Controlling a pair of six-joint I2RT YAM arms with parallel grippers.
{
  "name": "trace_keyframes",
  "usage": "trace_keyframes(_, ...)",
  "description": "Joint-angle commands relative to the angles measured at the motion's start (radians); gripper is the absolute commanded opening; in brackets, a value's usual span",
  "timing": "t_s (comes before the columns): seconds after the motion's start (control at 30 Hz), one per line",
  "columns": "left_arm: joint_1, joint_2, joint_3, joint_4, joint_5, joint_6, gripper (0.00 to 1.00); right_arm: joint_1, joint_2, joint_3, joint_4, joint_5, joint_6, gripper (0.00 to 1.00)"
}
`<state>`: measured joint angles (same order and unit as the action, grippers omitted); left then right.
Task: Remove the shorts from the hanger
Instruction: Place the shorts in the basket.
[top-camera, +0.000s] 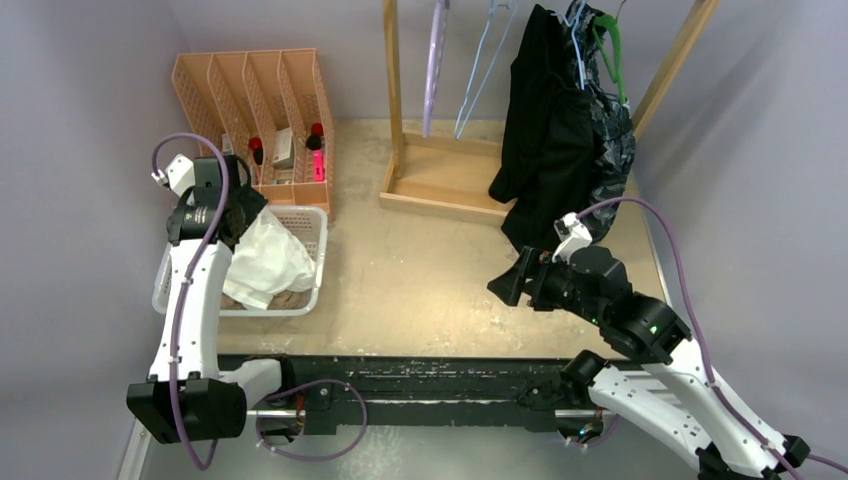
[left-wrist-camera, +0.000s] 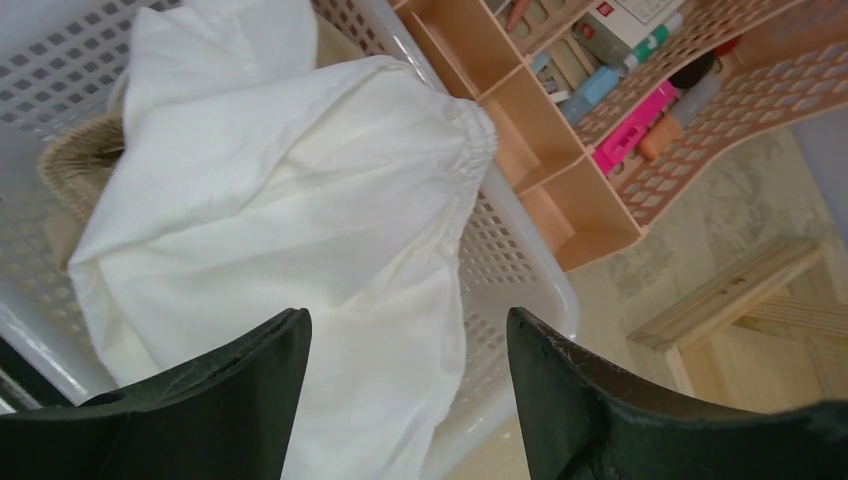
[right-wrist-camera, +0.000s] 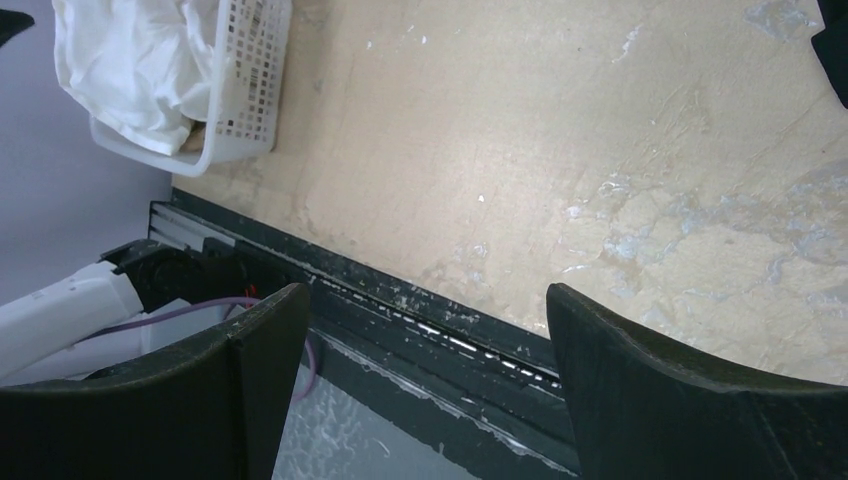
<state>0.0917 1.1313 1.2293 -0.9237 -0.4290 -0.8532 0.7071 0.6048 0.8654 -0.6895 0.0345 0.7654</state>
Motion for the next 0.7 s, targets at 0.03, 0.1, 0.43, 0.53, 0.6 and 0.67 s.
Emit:
trace_keyframes(0.03, 0.006, 0.016, 0.003, 0.098, 0.163, 0.007, 0.62, 0.006, -0.007, 0.019, 0.005, 0.002, -0.014, 0.89)
trace_keyframes(0.1, 0.006, 0.049, -0.039, 0.112, 0.174, -0.012, 0.53, 0.005, -0.014, 0.019, 0.006, 0.003, -0.014, 0.89)
trace_keyframes(0.43, 0.093, 0.138, -0.482, 0.255, 0.230, -0.119, 0.53, 0.005, -0.043, 0.076, -0.110, 0.138, 0.003, 0.92)
trace_keyframes(0.53, 0.091, 0.083, -0.501, 0.266, 0.238, -0.108, 0.54, 0.005, -0.049, 0.121, -0.117, 0.166, -0.003, 0.96)
trace_keyframes(0.6, 0.092, 0.016, -0.484, 0.245, 0.232, -0.095, 0.59, 0.005, -0.049, 0.152, -0.113, 0.175, -0.006, 0.99)
trace_keyframes(0.67, 0.092, -0.062, -0.435, 0.186, 0.182, -0.086, 0.67, 0.005, -0.031, 0.164, -0.077, 0.073, -0.078, 1.00)
